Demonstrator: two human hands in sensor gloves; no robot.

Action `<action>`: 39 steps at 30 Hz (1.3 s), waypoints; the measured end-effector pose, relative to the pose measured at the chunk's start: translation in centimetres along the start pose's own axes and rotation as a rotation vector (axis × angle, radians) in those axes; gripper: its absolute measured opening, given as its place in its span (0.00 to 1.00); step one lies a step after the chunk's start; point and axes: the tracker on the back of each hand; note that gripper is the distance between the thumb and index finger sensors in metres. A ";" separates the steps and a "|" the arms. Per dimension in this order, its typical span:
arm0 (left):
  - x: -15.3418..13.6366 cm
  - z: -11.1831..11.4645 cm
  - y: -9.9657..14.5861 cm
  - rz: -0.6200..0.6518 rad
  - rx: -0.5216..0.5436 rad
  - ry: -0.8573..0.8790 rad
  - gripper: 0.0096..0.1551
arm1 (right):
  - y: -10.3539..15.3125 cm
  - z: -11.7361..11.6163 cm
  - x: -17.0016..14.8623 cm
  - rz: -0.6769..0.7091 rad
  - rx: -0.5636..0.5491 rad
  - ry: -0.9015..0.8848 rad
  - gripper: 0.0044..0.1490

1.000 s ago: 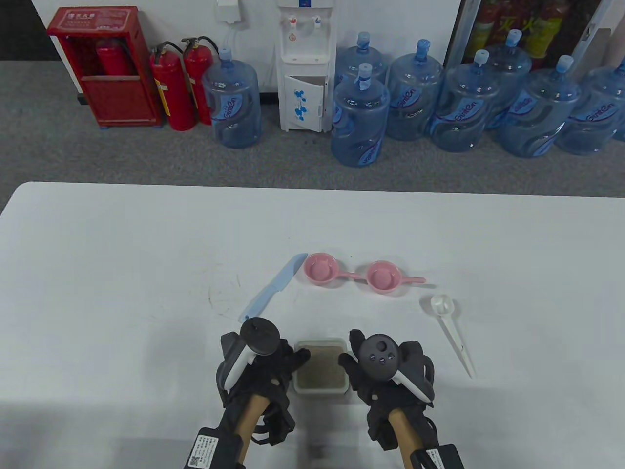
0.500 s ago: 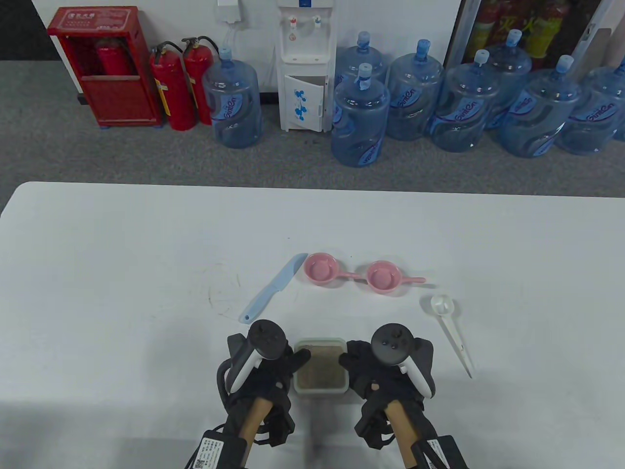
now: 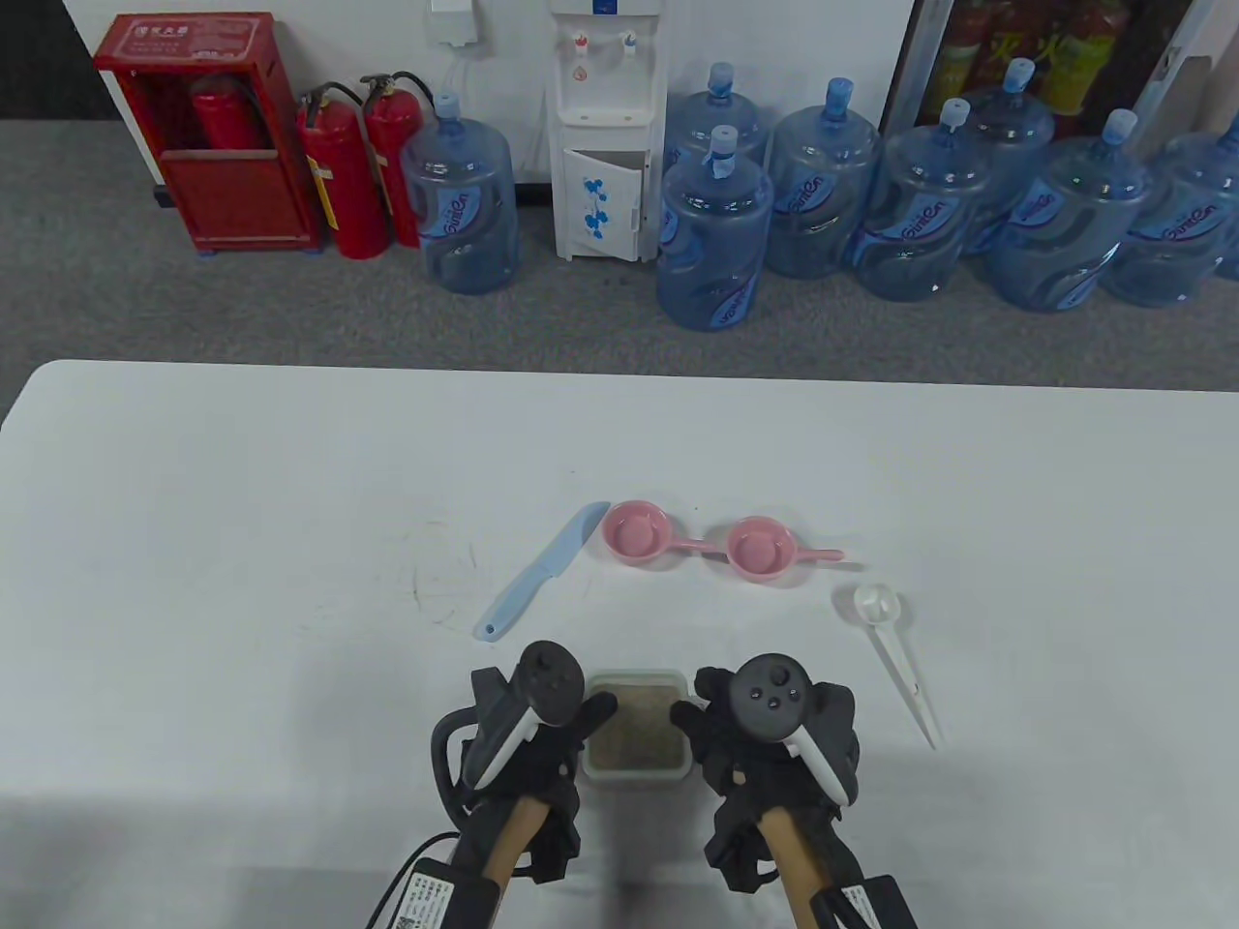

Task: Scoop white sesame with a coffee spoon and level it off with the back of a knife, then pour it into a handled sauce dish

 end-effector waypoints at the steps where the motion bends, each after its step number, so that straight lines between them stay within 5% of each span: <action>1: 0.5 -0.1 0.3 0.019 0.045 -0.064 0.39 | 0.3 0.1 0.5 0.017 -0.052 0.051 0.41; 4: 1.6 -0.2 1.2 0.066 0.148 -0.180 0.41 | 1.3 0.0 1.6 0.055 -0.200 0.178 0.39; 11: 2.8 0.5 2.3 0.171 0.218 -0.290 0.45 | 2.0 -0.3 2.6 0.092 -0.250 0.252 0.41; 17: 2.4 0.3 2.2 0.280 0.101 -0.151 0.48 | 1.7 0.1 2.0 0.111 -0.179 0.194 0.42; 19: 2.1 0.4 1.9 0.411 0.069 -0.152 0.51 | 1.7 0.2 1.8 0.118 -0.164 0.180 0.42; 23: 2.0 1.0 1.4 0.551 -0.149 -0.176 0.63 | 1.5 0.3 1.6 0.124 -0.150 0.161 0.42; 32: 3.6 0.2 0.1 0.628 -0.219 -0.377 0.73 | 1.5 0.2 1.7 0.136 -0.149 0.170 0.42; 39: 3.7 0.3 -0.4 0.660 -0.243 -0.343 0.73 | 1.5 0.2 1.6 0.137 -0.149 0.168 0.42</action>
Point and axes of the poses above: the tracker on the back of each hand, its own x axis roughly to the thumb side, its own y axis roughly from the fingertips to the wrist, z = x × y, and after that the axes turned 2 degrees about y, right-handed
